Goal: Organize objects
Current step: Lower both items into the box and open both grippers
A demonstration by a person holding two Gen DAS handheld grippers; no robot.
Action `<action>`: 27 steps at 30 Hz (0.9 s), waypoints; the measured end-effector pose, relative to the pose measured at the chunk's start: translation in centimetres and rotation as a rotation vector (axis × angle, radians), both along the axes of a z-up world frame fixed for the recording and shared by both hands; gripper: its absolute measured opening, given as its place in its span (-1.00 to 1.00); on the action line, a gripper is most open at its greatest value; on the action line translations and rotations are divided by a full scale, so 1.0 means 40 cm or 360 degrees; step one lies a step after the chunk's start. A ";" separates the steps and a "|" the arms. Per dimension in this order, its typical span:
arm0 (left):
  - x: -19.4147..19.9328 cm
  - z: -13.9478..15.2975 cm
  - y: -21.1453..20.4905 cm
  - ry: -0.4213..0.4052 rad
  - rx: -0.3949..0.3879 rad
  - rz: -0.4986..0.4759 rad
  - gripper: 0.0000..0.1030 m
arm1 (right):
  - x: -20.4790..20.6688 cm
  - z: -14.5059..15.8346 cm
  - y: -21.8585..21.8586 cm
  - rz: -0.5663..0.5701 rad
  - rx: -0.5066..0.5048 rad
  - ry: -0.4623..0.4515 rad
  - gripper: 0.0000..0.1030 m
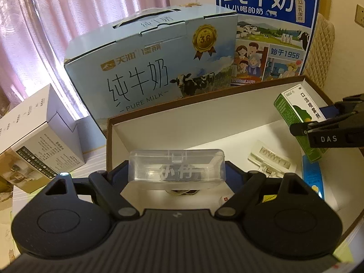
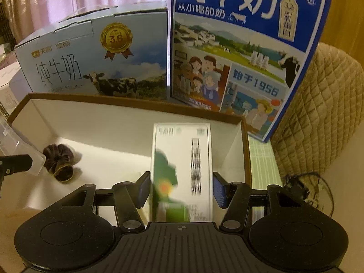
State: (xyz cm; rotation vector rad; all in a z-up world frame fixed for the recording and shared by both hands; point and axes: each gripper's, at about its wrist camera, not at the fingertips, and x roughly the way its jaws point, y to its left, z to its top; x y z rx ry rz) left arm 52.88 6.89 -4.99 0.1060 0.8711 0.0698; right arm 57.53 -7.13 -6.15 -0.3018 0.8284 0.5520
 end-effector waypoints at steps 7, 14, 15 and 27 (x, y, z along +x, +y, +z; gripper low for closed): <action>0.015 -0.008 -0.005 0.0012 -0.0001 -0.0007 0.62 | 0.006 0.016 -0.017 -0.0015 0.0072 0.0004 0.01; 0.028 -0.017 -0.017 0.0022 0.0000 -0.0019 0.62 | -0.010 0.009 -0.031 0.0001 0.0101 0.0048 0.01; 0.032 -0.019 -0.019 0.0025 0.0000 -0.0020 0.62 | -0.012 0.008 -0.033 0.0003 0.0104 0.0053 0.01; 0.057 -0.026 -0.029 -0.0026 0.0012 0.0006 0.84 | -0.034 0.020 -0.053 -0.0006 0.0160 0.0063 0.02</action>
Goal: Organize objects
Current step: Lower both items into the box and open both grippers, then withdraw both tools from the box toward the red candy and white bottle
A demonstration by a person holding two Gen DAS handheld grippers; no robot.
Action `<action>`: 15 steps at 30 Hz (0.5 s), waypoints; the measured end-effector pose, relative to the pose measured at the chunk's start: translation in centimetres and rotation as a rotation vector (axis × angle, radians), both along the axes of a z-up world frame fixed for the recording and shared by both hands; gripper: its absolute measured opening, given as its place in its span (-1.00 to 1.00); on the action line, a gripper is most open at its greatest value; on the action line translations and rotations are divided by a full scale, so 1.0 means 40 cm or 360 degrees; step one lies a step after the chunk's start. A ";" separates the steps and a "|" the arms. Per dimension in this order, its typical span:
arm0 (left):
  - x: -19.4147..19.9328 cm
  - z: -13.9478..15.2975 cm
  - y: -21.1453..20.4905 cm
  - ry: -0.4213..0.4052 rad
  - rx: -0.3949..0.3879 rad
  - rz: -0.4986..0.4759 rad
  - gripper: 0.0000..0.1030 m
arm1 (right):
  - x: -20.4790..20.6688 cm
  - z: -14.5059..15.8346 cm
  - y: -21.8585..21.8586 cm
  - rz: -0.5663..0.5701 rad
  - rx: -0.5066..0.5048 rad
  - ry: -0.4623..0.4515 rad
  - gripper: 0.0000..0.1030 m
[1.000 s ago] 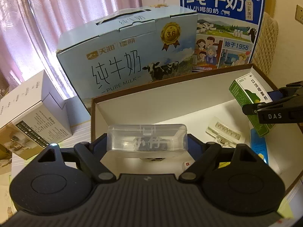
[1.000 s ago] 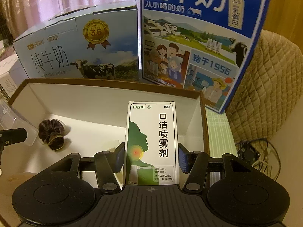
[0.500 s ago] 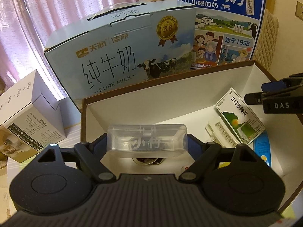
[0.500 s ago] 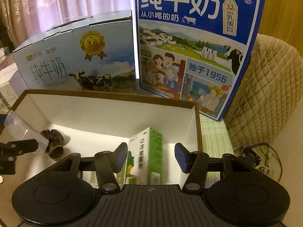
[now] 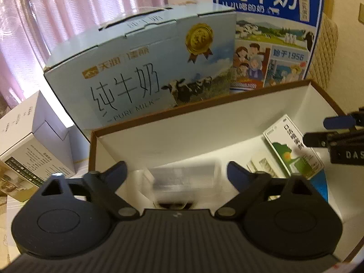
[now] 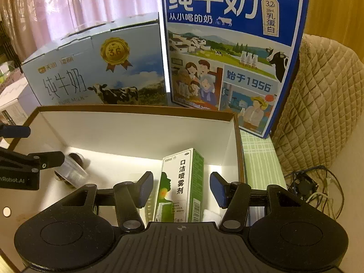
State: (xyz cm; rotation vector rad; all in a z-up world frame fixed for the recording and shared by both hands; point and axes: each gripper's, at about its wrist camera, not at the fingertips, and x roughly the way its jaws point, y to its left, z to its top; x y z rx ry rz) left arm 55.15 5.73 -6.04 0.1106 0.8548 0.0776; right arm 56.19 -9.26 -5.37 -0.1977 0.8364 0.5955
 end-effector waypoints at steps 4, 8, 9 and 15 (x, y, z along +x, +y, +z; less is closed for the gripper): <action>-0.008 0.008 0.008 -0.0007 -0.0002 0.0008 0.88 | -0.019 0.015 -0.011 0.0001 0.0046 0.0001 0.03; -0.028 0.021 0.022 0.0000 -0.0024 0.0032 0.91 | -0.047 0.034 -0.022 0.0020 0.0099 0.0007 0.09; -0.034 0.024 0.025 0.0002 -0.0031 0.0039 0.92 | -0.055 0.039 -0.026 0.0019 0.0106 0.0007 0.11; -0.083 0.055 0.037 -0.0001 -0.0052 0.0065 0.99 | -0.105 0.064 -0.054 0.0014 0.0152 0.0003 0.22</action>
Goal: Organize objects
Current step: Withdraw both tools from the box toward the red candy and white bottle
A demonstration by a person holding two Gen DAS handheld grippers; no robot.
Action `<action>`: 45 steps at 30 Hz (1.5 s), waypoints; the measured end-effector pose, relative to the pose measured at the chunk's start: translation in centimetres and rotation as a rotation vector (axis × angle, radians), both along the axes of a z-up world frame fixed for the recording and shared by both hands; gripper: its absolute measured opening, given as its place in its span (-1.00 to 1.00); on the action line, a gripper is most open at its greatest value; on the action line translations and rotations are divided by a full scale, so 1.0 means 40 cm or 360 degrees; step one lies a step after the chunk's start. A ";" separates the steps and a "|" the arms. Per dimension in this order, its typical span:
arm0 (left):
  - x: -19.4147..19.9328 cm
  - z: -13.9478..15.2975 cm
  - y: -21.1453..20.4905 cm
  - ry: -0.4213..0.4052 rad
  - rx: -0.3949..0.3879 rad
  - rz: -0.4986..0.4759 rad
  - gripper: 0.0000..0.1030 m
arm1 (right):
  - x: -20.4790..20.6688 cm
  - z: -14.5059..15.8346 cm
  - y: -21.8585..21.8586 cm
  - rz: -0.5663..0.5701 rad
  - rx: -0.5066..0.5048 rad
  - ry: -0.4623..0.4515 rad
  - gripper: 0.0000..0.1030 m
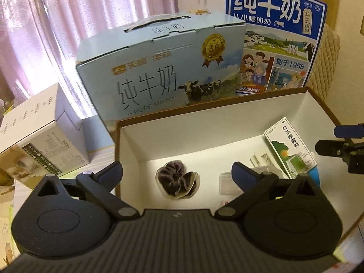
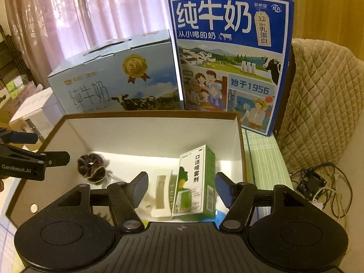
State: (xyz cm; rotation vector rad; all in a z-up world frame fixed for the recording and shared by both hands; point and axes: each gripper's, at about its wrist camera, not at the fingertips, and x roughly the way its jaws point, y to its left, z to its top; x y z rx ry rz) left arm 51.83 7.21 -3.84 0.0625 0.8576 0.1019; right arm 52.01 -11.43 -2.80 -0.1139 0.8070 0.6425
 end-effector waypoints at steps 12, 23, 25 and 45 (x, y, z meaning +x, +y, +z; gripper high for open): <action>-0.142 0.078 -0.019 -0.0035 -0.0096 0.0001 0.99 | -0.131 0.055 -0.071 -0.0030 0.0099 0.0004 0.26; -0.293 0.131 -0.048 -0.0068 -0.0158 0.0032 0.99 | -0.260 0.089 -0.117 -0.0016 0.0173 0.0043 0.27; -0.318 0.137 -0.054 -0.0068 -0.0176 0.0033 0.99 | -0.283 0.093 -0.123 -0.0011 0.0180 0.0049 0.27; -0.569 0.084 -0.084 0.0080 -0.0280 0.0081 0.98 | -0.496 0.054 -0.160 0.0039 0.0148 0.0197 0.27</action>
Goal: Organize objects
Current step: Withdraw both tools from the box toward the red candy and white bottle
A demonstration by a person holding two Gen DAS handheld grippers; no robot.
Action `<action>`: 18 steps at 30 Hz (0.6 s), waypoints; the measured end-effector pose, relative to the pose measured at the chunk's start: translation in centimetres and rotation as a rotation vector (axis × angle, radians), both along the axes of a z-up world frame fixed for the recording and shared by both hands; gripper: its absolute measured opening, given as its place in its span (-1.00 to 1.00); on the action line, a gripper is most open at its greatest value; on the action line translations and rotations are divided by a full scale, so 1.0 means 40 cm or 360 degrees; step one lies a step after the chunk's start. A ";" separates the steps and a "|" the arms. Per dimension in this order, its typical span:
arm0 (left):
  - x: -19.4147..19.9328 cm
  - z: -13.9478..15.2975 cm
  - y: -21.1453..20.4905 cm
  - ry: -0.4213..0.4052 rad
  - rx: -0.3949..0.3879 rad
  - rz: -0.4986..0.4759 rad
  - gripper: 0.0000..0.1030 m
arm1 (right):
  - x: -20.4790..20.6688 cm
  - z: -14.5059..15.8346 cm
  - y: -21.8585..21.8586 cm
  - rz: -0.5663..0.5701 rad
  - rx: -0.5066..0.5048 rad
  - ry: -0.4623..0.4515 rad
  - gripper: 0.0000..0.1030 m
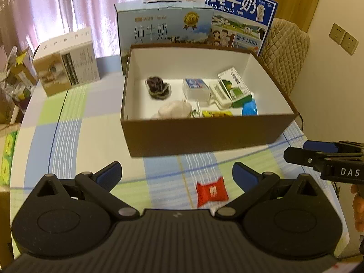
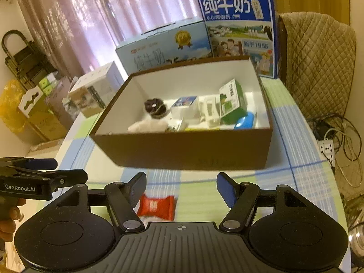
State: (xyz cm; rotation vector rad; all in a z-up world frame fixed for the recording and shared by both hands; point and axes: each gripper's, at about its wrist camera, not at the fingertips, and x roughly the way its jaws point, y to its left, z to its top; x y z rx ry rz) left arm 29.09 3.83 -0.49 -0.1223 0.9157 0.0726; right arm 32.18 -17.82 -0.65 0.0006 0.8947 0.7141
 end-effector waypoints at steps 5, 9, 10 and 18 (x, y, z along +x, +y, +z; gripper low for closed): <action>-0.049 -0.016 -0.009 0.0028 -0.0020 0.0009 0.98 | -0.049 -0.020 -0.004 0.0011 -0.0024 0.0031 0.27; -0.081 -0.035 -0.013 0.0060 -0.0019 0.0014 0.98 | -0.086 -0.043 -0.003 0.0030 -0.0053 0.0074 0.27; -0.089 -0.040 -0.013 0.0068 -0.0015 0.0017 0.98 | -0.095 -0.049 -0.003 0.0036 -0.0061 0.0085 0.27; -0.144 -0.065 -0.016 0.0112 -0.0002 0.0031 0.98 | -0.145 -0.087 -0.003 0.0062 -0.0113 0.0142 0.27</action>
